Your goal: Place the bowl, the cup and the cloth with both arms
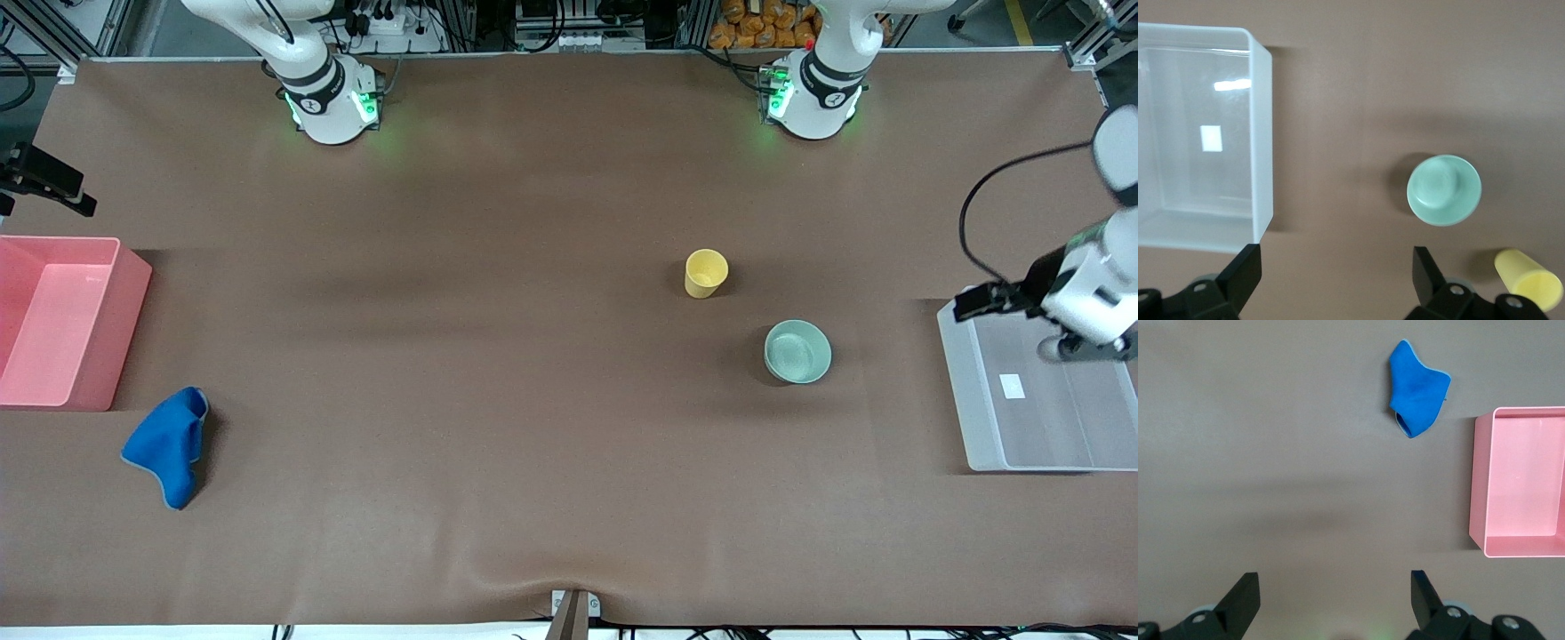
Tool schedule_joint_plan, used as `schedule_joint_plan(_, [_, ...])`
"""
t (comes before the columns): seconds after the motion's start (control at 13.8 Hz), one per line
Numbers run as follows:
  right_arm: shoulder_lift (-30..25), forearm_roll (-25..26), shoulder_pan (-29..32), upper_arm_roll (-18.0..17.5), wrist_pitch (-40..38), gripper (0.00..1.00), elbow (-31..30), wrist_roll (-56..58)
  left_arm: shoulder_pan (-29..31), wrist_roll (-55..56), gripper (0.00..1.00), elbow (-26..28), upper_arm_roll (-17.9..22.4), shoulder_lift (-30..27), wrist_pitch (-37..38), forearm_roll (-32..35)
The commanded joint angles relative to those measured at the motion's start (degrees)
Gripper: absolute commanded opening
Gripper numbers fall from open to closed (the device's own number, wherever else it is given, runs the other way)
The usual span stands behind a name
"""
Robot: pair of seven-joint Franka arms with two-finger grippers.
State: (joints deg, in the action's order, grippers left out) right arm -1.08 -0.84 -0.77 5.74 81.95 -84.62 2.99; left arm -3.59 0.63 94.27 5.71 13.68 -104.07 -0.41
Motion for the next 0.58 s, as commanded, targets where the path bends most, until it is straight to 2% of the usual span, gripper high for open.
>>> schedule_joint_plan(0.0, [0.2, 0.8, -1.1, 0.5, -0.3, 1.0, 0.7, -1.0, 0.2, -1.1, 1.0, 1.8, -0.2, 4.4, -6.6, -4.0])
schedule_joint_plan(0.29, [0.2, 0.8, -1.1, 0.5, -0.3, 1.0, 0.7, -1.0, -0.1, -0.8, 1.0, 10.8, -0.4, 5.0, -18.7, -4.5])
schedule_joint_plan(0.51, [0.3, 0.8, -1.2, 0.5, -0.3, 1.0, 0.7, -1.0, -0.4, -0.5, 1.0, 11.8, -1.9, 6.9, -20.3, -5.6])
